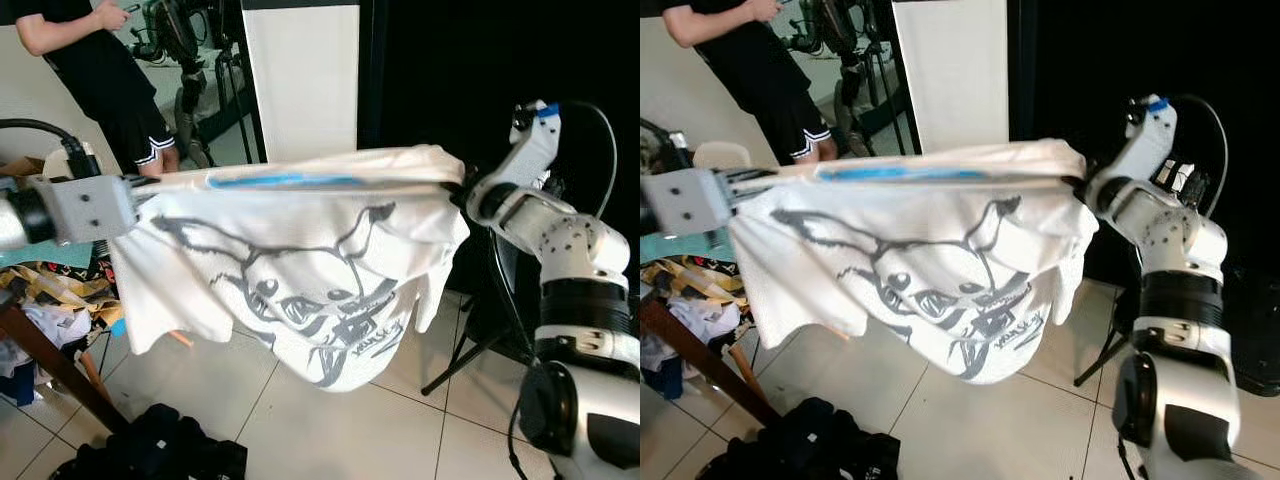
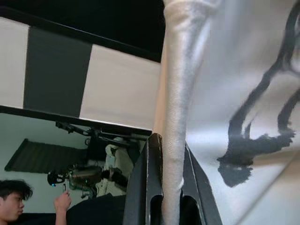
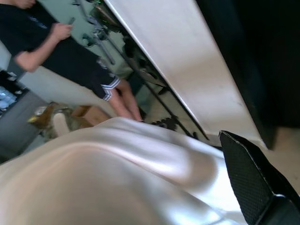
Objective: Hang hanger
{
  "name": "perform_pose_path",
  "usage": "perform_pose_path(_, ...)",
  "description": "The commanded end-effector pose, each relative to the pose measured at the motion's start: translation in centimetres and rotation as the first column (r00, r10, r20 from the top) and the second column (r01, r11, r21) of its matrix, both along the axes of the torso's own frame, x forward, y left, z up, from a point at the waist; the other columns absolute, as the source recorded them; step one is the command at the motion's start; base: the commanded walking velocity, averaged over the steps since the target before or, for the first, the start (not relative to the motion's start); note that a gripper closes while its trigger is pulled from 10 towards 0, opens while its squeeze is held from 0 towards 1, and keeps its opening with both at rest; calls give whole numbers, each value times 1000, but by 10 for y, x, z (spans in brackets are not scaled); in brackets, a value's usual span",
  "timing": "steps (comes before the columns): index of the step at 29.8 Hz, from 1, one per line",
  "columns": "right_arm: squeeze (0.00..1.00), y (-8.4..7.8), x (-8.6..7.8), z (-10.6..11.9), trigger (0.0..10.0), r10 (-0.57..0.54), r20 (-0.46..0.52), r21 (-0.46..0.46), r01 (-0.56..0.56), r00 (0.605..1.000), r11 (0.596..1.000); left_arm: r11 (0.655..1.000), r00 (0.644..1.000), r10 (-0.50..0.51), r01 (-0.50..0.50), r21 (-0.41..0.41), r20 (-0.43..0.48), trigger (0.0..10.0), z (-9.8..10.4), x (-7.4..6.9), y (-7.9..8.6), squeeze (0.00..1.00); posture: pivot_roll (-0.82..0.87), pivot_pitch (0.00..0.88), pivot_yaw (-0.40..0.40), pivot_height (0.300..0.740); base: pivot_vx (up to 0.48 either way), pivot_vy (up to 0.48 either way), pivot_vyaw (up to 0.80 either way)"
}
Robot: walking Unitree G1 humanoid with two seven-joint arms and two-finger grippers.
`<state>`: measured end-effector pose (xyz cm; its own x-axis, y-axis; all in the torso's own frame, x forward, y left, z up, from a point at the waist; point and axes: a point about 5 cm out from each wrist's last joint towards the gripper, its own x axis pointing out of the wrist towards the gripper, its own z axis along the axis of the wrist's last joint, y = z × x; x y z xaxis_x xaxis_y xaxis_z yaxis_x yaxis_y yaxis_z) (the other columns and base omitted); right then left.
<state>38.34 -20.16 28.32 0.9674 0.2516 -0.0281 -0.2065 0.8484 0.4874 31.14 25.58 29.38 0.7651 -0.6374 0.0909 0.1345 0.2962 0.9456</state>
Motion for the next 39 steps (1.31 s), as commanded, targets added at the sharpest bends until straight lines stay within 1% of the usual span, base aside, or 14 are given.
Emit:
perform_pose_path(1,0,11,0,7,10000,36,14,16,-36,999,999,998,999,30,-27,-63,41,10000,0,3,-5,0,-112,0,53,736,0,0,0)
perform_pose_path(6,0,31,-2,4,10000,98,0,20,-98,995,995,978,994,62,-43,-204,86,10000,-6,10,-15,0,-116,0,49,736,0,0,0)
perform_pose_path(8,0,54,-5,-3,10000,172,-24,27,-171,985,985,929,990,92,-48,-367,104,10000,-8,14,-22,0,-114,0,48,736,0,0,0)
perform_pose_path(16,0,82,-14,-6,10000,285,-10,55,-284,959,957,841,995,87,-45,-539,54,10000,-20,17,-35,0,-109,0,53,736,0,0,0)
perform_pose_path(21,0,86,-17,-6,10000,324,2,43,-324,946,945,826,996,82,-47,-561,37,10000,-23,17,-36,0,-109,0,53,736,0,0,0)
perform_pose_path(22,816,94,-28,-5,10000,432,41,-17,-431,901,902,812,997,80,-54,-581,20,10000,-27,17,-36,0,-107,0,52,736,0,0,0)
perform_pose_path(23,1000,100,-41,-4,10000,535,77,-72,-531,841,845,802,997,77,-58,-594,7,10000,-29,17,-37,0,-109,0,51,736,0,0,0)
perform_pose_path(25,1000,105,-63,-3,10000,687,132,-183,-663,715,726,787,998,61,-61,-614,-21,10000,-32,17,-38,0,-108,0,50,736,0,0,0)
perform_pose_path(28,1000,102,-72,-1,10000,730,160,-235,-693,664,681,785,998,57,-61,-617,-27,10000,-33,16,-38,0,-108,0,51,736,0,0,0)
perform_pose_path(31,1000,73,-94,0,10000,804,224,-396,-702,551,592,780,996,5,-57,-623,-84,10000,-34,14,-33,0,-108,0,52,736,0,0,0)
perform_pose_path(33,1000,73,-94,0,10000,804,224,-396,-702,551,592,780,996,5,-57,-623,-84,10000,-34,14,-33,0,-108,0,52,736,0,0,0)
perform_pose_path(35,1000,58,-99,2,10000,808,237,-414,-696,540,587,770,992,-35,-53,-636,-125,10000,-34,12,-29,0,-110,0,56,736,0,0,0)
perform_pose_path(36,1000,41,-104,6,10000,802,257,-434,-677,539,594,735,982,-92,-47,-676,-167,10000,-33,10,-22,0,-114,0,62,736,0,0,0)
perform_pose_path(39,1000,26,-110,10,10000,799,270,-449,-663,537,598,693,963,-168,-36,-720,-210,10000,-32,6,-15,0,-115,0,65,736,0,0,0)
